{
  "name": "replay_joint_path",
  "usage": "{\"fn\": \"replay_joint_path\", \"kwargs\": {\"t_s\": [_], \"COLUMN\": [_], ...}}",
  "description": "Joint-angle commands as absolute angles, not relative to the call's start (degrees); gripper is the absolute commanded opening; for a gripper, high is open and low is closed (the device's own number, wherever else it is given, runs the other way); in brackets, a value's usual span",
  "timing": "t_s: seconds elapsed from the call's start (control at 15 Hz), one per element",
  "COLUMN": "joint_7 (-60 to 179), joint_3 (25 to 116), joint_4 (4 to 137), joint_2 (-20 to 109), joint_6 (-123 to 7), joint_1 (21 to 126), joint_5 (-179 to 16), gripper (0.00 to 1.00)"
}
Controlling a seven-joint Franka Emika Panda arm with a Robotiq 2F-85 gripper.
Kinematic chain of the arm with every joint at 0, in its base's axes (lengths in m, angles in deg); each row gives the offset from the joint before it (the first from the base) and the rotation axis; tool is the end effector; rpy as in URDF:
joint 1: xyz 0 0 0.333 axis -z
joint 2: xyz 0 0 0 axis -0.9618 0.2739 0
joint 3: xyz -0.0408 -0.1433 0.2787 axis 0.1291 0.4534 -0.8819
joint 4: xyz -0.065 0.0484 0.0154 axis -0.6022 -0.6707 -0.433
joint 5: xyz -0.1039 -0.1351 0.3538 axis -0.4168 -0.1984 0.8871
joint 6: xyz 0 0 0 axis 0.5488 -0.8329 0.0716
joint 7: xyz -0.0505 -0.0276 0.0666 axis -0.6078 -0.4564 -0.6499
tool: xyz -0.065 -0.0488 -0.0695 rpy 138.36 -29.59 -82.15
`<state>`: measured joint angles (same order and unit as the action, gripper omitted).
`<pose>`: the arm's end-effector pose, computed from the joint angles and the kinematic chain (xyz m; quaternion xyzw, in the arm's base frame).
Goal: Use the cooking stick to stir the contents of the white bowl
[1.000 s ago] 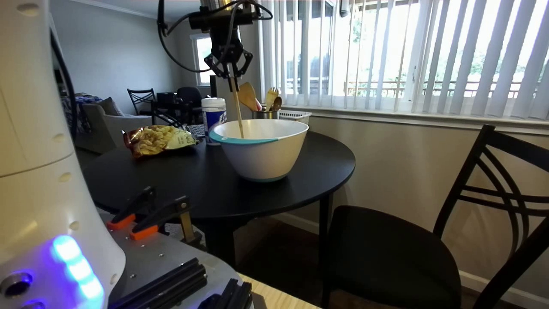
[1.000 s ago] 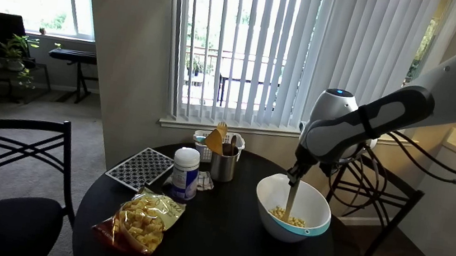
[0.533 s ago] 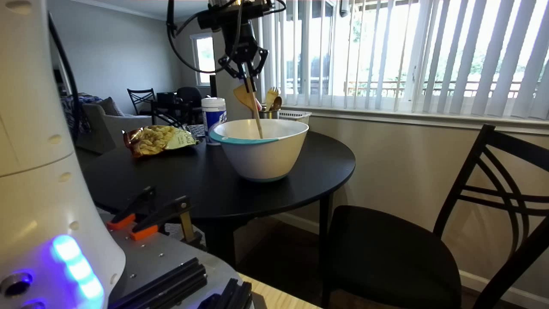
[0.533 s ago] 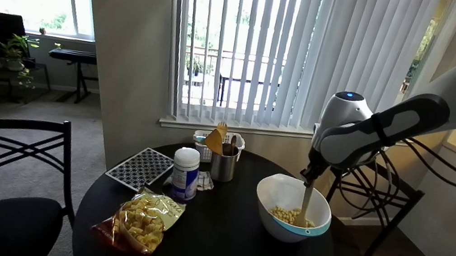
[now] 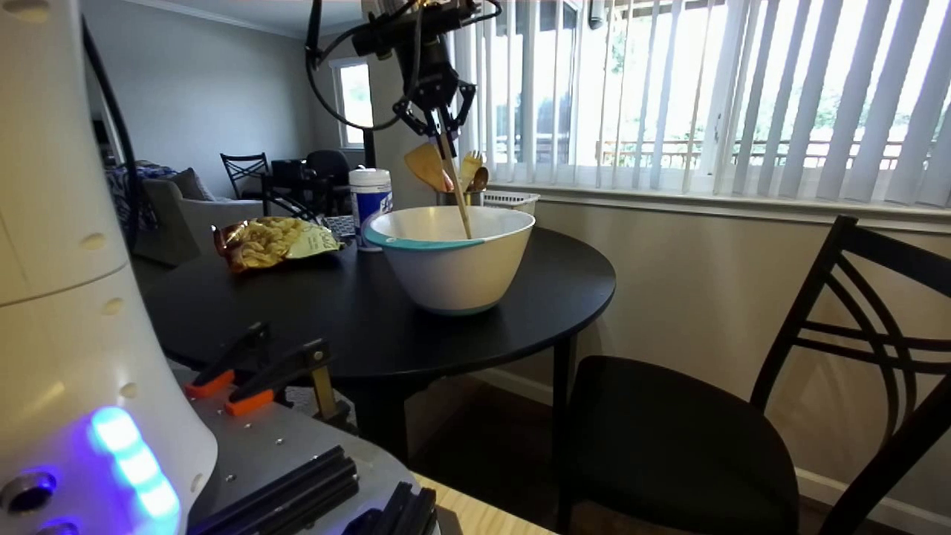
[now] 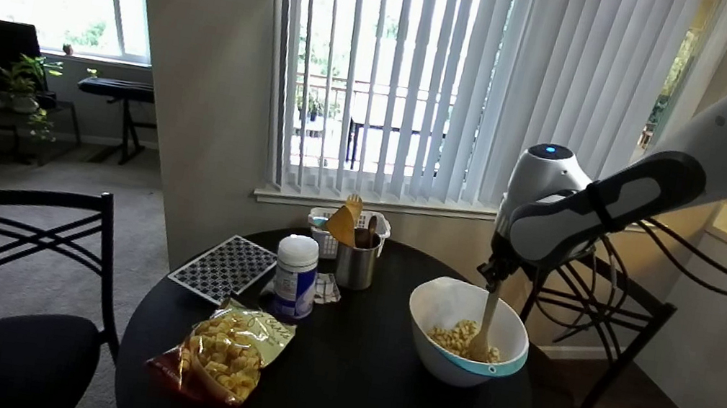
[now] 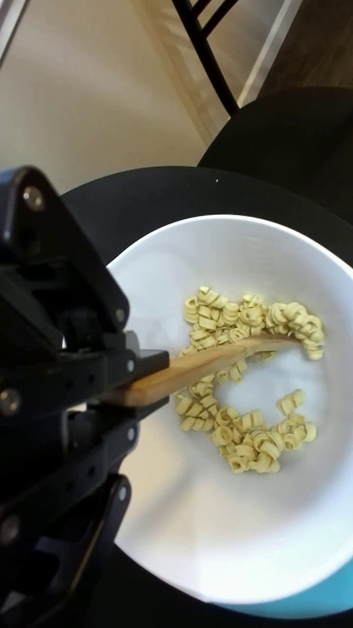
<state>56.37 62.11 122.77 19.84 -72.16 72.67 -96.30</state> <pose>0.4641 0.0548 0.3479 0.9766 0.1612 0.1090 0.0919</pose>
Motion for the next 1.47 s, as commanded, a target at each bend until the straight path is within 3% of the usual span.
{"fn": "replay_joint_path", "kwargs": {"t_s": [0.0,0.53,1.4], "joint_7": [59.8,55.2,43.6], "joint_3": [60.7,58.8,59.5], "joint_4": [117.6,111.4,121.6], "joint_2": [24.8,30.4,21.5], "joint_6": [-72.4,-73.2,-67.2], "joint_1": [72.2,67.1,66.5], "joint_5": [-97.9,-92.4,-84.8], "gripper": [0.04,0.04,0.04]}}
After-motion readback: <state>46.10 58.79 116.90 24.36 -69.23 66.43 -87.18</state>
